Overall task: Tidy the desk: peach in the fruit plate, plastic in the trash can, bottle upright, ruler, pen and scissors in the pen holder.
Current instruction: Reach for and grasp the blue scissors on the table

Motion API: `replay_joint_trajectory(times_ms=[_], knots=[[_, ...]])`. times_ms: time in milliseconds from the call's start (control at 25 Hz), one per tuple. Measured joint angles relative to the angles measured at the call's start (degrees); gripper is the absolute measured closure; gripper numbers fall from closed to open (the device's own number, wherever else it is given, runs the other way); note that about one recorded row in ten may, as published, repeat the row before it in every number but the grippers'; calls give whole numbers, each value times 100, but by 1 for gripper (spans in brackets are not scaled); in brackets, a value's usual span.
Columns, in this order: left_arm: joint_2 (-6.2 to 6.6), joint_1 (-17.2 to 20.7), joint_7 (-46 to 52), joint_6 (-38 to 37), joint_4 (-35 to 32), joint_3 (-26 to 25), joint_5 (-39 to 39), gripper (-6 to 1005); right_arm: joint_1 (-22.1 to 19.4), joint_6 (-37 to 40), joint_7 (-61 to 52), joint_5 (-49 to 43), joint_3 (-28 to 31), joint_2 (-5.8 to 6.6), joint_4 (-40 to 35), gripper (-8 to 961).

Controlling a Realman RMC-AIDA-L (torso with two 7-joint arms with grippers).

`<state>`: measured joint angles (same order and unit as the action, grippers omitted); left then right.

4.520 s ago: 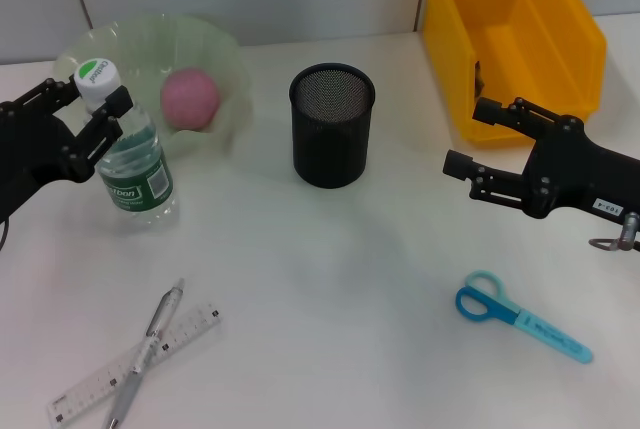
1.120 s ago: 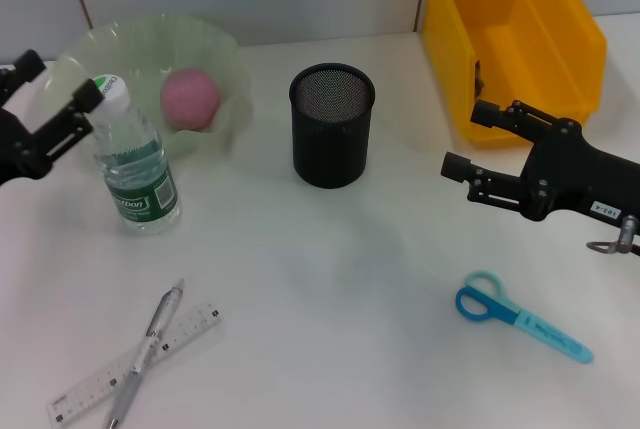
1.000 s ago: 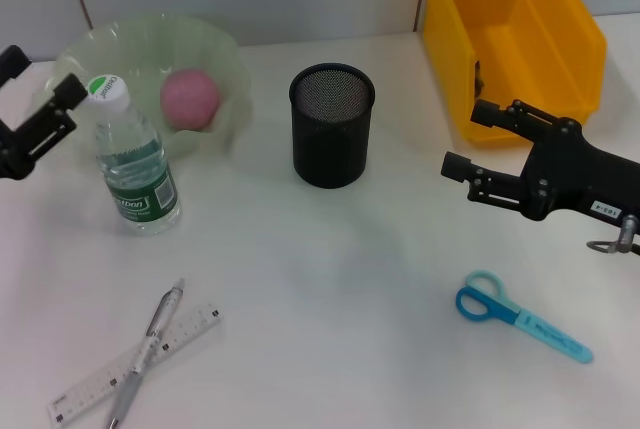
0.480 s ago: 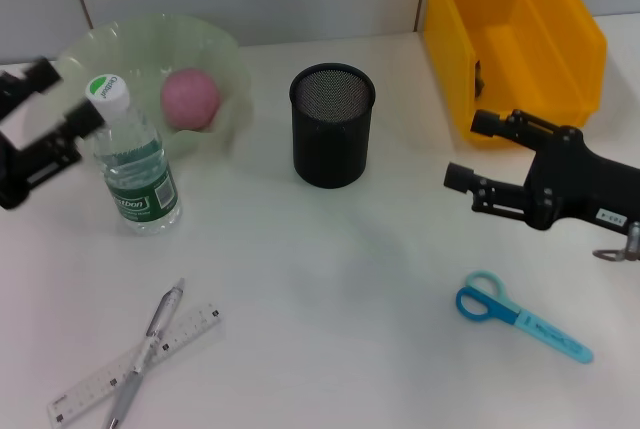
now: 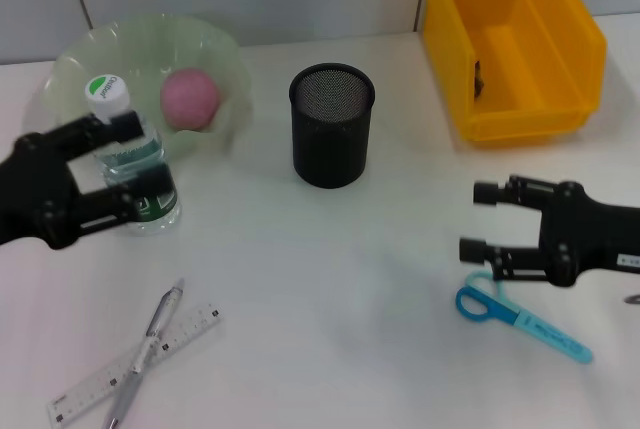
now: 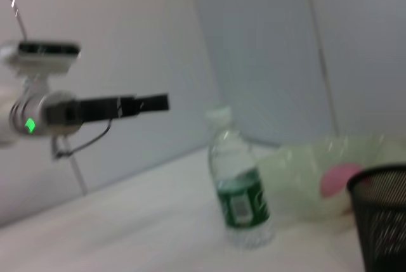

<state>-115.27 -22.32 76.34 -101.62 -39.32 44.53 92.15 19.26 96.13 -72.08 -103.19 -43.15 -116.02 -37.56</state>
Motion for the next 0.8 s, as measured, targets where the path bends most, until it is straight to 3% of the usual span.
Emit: replay_joint_trajectory(times_ms=[120, 240, 400, 800], knots=[[-26, -64, 190, -4, -221, 29, 284, 203, -6, 190, -327, -464, 62, 4, -370, 123], [-199, -197, 800, -4, -1116, 36, 1084, 203, -8, 596, -684, -997, 376, 8, -808, 123], [-289, -237, 1142, 10, -1684, 83, 1458, 204, 5, 857, -813, -1198, 627, 31, -991, 123], [-310, -515, 2271, 67, -2548, 965, 2657, 204, 5, 999, -860, -1358, 954, 54, -1075, 123]])
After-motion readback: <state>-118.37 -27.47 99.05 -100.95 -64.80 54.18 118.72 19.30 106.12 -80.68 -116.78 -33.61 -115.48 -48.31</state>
